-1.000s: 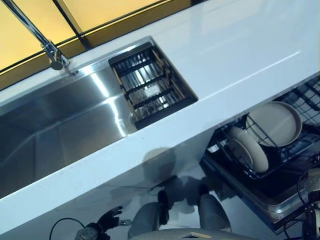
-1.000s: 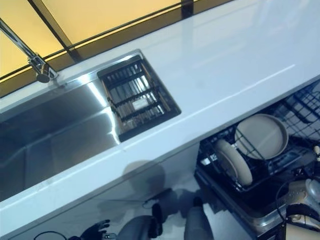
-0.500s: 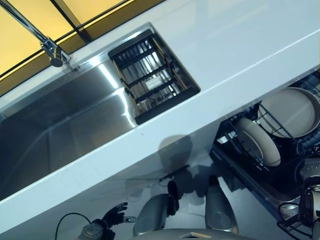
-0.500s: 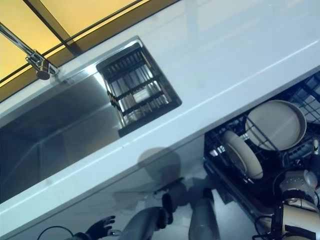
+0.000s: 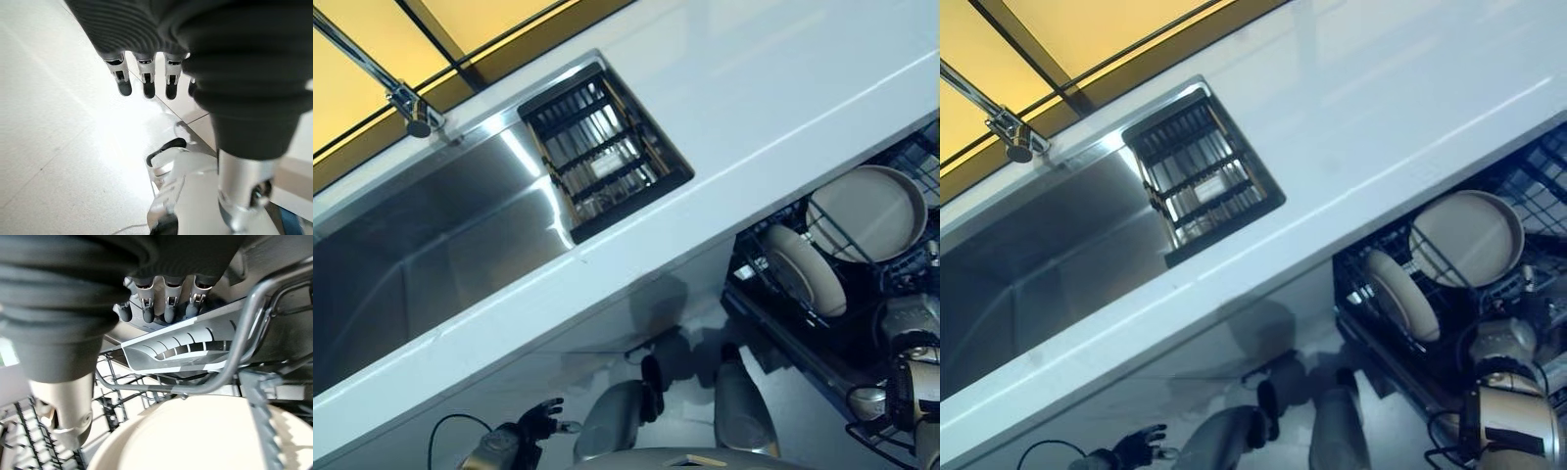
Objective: Pick up plates and place into dishwasher.
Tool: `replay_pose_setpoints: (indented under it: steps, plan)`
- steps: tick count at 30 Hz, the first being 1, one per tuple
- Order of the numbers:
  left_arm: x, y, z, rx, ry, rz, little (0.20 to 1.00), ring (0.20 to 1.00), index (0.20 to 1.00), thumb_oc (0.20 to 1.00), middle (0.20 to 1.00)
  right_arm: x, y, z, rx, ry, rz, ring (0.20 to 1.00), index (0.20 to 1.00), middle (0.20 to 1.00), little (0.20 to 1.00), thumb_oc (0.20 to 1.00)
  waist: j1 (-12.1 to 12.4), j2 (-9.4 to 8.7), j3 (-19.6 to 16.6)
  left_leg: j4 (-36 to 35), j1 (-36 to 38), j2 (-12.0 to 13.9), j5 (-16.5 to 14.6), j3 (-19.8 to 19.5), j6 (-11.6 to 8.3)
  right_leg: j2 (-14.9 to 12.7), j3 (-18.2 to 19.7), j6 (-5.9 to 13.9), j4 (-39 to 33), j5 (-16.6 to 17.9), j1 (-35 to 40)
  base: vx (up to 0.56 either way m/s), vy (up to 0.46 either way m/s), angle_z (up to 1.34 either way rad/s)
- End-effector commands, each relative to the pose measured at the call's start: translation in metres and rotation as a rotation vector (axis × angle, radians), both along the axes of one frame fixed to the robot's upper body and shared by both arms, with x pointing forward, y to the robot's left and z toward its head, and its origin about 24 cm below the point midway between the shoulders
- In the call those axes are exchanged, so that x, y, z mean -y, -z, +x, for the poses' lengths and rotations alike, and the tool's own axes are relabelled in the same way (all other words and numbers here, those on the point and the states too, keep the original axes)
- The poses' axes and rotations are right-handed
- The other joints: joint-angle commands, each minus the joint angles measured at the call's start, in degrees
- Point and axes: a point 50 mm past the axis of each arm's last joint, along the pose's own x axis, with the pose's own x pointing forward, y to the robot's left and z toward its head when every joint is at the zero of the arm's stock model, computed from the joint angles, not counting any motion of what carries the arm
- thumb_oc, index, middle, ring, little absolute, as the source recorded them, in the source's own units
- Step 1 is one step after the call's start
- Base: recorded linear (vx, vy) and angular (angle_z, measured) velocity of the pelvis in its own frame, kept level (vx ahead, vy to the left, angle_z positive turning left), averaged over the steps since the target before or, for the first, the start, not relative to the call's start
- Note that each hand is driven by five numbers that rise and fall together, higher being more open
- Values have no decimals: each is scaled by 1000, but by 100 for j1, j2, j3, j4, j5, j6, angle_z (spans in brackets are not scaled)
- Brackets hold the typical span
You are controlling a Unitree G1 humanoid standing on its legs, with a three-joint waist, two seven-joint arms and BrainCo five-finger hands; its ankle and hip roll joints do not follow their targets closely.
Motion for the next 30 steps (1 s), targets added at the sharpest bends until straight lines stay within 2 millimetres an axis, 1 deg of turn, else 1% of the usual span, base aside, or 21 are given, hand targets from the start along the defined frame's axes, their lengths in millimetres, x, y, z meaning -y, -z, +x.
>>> replay_pose_setpoints:
  steps: [1, 5, 14, 17, 21, 28, 30]
  plan:
    - [28, 3, 13, 7, 23, -25, 1000, 1000, 1000, 1000, 1000, -48, -12, 46, 56, -176, 28, 1000, 1000, 1000, 1000, 1000, 66, -450, -370, 471, -299, 209, -294, -136, 149, -135, 11, 16, -437, 457, 80, 17, -118, -21]
    - [31, 5, 17, -12, 22, 4, 1000, 1000, 1000, 1000, 1000, -60, -7, 52, 56, -228, 49, 1000, 1000, 1000, 1000, 1000, 73, -576, -409, 550, -359, 272, -316, -136, 119, -106, 47, 15, -487, 489, 120, 20, -96, -12]
    - [35, 8, 17, -54, 19, 39, 1000, 1000, 1000, 1000, 1000, -78, 0, 57, 80, -298, 66, 1000, 1000, 1000, 1000, 1000, 194, -727, -616, 661, -360, 396, -370, -199, 75, -72, -9, 9, -654, 480, 393, 87, -71, 2]
    - [34, 7, 21, -57, 15, 47, 1000, 1000, 1000, 1000, 1000, -85, -4, 63, 100, -309, 63, 1000, 1000, 1000, 1000, 1000, 233, -748, -619, 661, -386, 435, -351, -230, 53, -62, -49, 8, -684, 480, 421, 24, -47, 2]
    - [32, 7, 22, -54, 7, 56, 1000, 1000, 1000, 1000, 1000, -92, -9, 68, 116, -282, 56, 1000, 1000, 1000, 1000, 1000, 268, -774, -618, 648, -437, 463, -311, -290, 22, -39, -92, -1, -728, 480, 448, 3, -36, 6]
    - [30, 6, 25, -45, 9, 82, 1000, 1000, 1000, 1000, 1000, -96, -12, 71, 188, -249, 127, 1000, 1000, 1000, 1000, 1000, 308, -792, -590, 678, -506, 468, -304, -328, 24, -25, -111, -13, -727, 485, 425, -2, -24, 5]
    - [31, 6, 25, -47, 18, 89, 1000, 1000, 1000, 1000, 1000, -98, -14, 74, 246, -254, 162, 1000, 1000, 1000, 1000, 1000, 333, -776, -597, 700, -533, 478, -297, -350, 15, -21, -118, -13, -724, 488, 431, 31, -35, 1]
